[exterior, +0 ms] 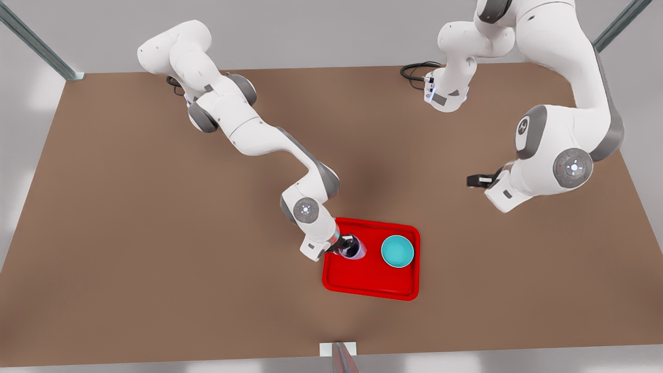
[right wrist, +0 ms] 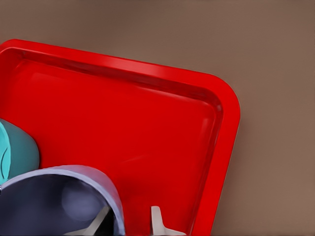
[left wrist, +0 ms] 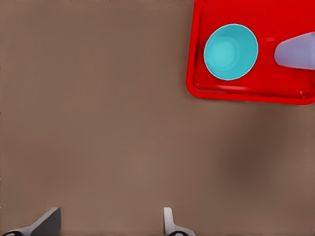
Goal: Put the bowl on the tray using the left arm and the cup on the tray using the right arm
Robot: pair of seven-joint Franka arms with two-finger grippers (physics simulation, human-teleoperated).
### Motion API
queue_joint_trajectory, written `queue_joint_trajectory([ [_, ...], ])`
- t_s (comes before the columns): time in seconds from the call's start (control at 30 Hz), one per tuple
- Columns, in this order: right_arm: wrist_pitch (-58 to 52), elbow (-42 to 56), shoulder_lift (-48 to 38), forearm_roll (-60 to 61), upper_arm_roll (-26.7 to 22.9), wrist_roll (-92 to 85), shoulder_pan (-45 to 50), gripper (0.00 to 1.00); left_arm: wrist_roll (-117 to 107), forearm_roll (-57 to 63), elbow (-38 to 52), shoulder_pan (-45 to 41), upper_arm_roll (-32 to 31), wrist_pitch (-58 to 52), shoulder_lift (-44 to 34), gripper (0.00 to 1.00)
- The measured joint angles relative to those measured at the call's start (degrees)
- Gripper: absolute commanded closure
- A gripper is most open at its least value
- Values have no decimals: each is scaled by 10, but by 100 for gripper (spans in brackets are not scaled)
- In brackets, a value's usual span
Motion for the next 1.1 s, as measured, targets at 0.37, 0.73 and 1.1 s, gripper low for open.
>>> queue_joint_trajectory([
  [0.37,12,3,3,3,10,-3,21,0,7,-1,6,0,-9,-6,11,0],
  [0.73,-120,-50,-146,4,54,-5,-40,0,0,0,8,3,4,-9,13,0],
  [1.1,-425,-584,-713,-62,22,-159,-426,0,-4,1,13,3,4,-12,25,0],
])
